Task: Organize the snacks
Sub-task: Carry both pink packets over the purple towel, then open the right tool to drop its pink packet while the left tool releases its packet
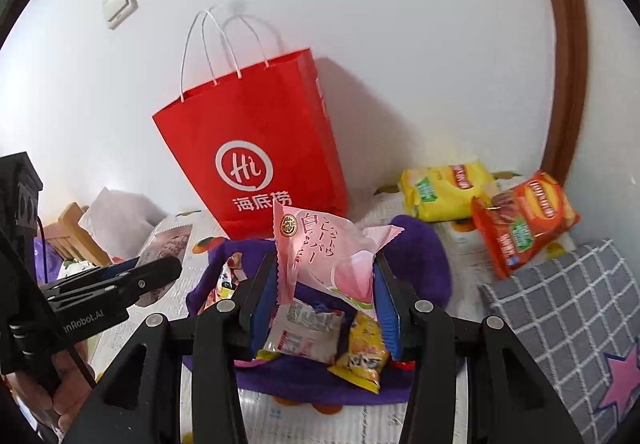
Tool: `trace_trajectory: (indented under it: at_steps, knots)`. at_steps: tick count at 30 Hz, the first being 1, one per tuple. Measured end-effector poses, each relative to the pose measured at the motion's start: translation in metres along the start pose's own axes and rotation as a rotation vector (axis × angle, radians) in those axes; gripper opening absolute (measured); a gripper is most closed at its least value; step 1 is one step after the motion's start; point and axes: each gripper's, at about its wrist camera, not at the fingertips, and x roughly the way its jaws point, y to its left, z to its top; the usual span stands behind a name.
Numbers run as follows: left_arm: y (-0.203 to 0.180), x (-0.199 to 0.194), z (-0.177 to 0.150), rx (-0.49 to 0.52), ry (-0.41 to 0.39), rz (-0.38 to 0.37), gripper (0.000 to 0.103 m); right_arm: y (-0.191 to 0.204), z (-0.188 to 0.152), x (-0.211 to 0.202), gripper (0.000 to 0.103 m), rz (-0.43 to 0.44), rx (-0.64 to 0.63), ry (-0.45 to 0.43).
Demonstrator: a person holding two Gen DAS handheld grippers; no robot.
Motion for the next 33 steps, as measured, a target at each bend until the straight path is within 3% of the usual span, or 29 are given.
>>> trace_trajectory:
  at_steps: [7,14,28,33]
  knots:
    - [0.029,0.031,0.0,-0.066,0.045,0.014,0.034,-0.003,-0.015,0.054,0.046,0.021,-0.026,0.069]
    - [0.047,0.051,-0.001,-0.107,0.088,0.024,0.035,-0.026,-0.048,0.1,0.046,0.13,0.086,0.164]
    - [0.041,0.071,-0.009,-0.095,0.146,0.006,0.035,-0.016,-0.062,0.095,0.075,0.128,0.003,0.132]
    - [0.038,0.075,-0.012,-0.098,0.16,-0.018,0.035,-0.014,-0.06,0.083,0.076,0.117,-0.026,0.075]
